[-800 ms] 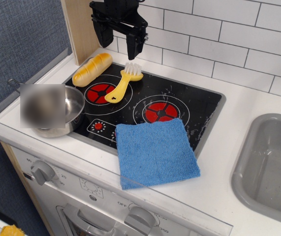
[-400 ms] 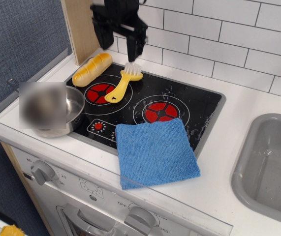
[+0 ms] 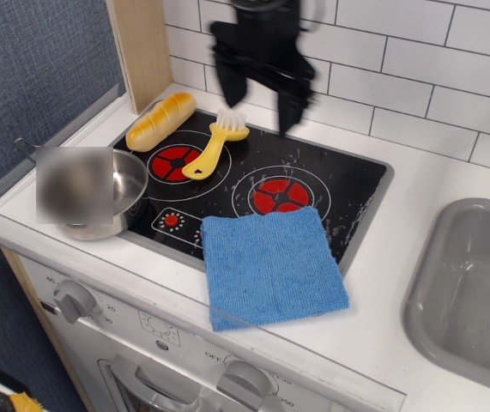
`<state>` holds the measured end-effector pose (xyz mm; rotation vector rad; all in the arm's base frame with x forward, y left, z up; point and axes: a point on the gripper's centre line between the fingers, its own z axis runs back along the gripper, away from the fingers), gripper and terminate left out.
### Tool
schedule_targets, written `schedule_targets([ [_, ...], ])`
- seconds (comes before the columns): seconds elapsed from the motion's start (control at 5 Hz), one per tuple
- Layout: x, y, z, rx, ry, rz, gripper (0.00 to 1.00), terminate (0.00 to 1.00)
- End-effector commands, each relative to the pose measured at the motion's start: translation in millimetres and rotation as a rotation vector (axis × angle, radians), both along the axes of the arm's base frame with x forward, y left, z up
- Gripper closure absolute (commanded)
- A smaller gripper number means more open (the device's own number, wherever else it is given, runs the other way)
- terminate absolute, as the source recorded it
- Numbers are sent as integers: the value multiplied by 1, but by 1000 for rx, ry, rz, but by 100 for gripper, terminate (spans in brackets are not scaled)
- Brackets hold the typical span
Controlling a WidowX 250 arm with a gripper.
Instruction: Move the blue cloth to the back right corner of the stove
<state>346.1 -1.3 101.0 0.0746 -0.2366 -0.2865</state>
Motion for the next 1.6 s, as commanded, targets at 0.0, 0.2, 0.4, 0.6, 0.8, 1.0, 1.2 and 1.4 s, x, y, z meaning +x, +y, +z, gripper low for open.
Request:
schedule_targets([
  [0.0, -43, -53, -26, -64, 49, -52, 0, 0],
  [0.2, -67, -61, -58, -46, 116, -1, 0, 0],
  [0.4, -79, -61, -73, -31, 125, 27, 0, 0],
  [0.6, -80, -52, -73, -8, 116, 50, 0, 0],
  [0.8, -80, -37, -61, -14, 73, 100, 0, 0],
  [1.0, -77, -24, -72, -51, 97, 153, 0, 0],
  [1.2, -60, -38, -91, -100, 147, 92, 0, 0],
  [1.4, -43, -57, -101, -109, 169, 16, 0, 0],
])
